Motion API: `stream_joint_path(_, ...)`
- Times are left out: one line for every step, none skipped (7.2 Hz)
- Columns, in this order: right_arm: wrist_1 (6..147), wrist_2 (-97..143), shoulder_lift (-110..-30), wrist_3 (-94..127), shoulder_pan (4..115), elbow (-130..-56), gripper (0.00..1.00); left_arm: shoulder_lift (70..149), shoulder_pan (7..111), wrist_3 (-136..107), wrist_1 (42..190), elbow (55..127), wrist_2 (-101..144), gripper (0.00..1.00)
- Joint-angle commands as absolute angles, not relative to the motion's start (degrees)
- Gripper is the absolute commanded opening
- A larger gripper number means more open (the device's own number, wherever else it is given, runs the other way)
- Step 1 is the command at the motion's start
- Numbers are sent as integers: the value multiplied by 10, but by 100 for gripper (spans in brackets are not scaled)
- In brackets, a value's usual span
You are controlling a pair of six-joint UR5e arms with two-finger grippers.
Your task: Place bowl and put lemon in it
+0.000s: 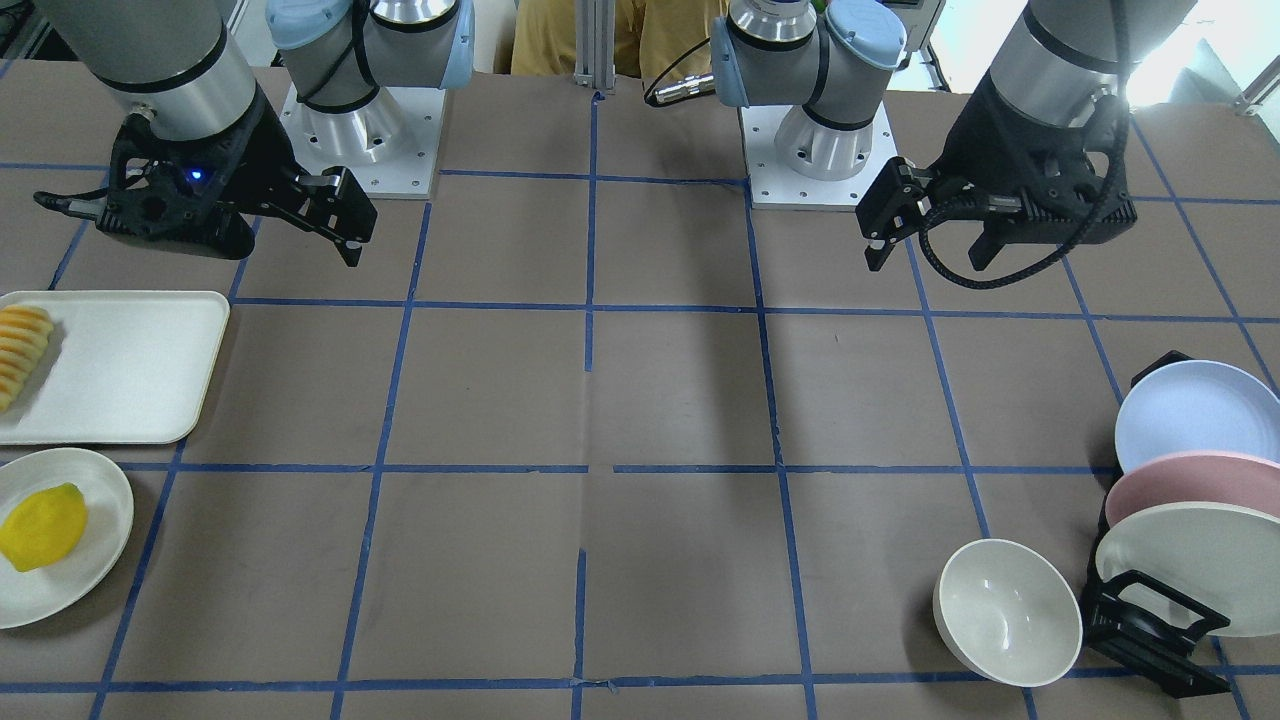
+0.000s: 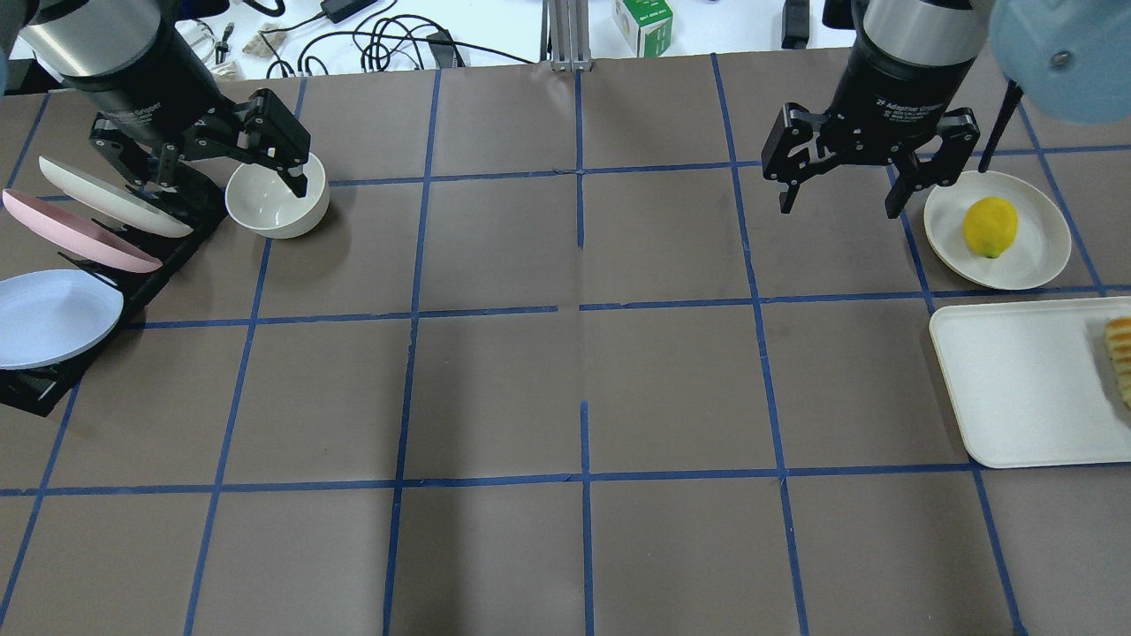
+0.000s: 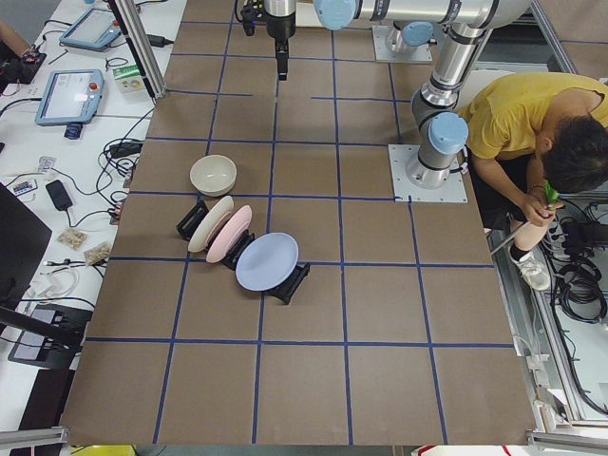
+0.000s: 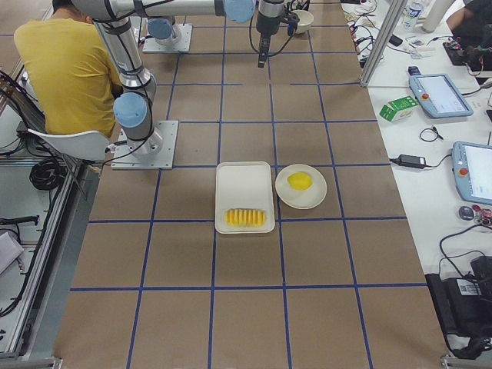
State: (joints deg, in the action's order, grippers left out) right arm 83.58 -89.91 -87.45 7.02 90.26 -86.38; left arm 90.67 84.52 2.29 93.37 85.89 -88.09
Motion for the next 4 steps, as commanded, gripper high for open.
stream_joint_path(836, -898, -874, 70, 903, -864, 100, 908, 847, 24, 933, 860, -883, 100)
stream_joint_path(836, -899, -874, 71, 903, -863, 100, 911, 847, 24, 929, 858, -883, 100)
stream_joint_path(834, -903, -874, 71, 903, -863, 100, 926, 836, 42, 916, 852, -883, 100)
stream_joint_path(835, -908, -873, 65, 900, -863, 100, 958, 808, 95, 878, 846, -884, 100)
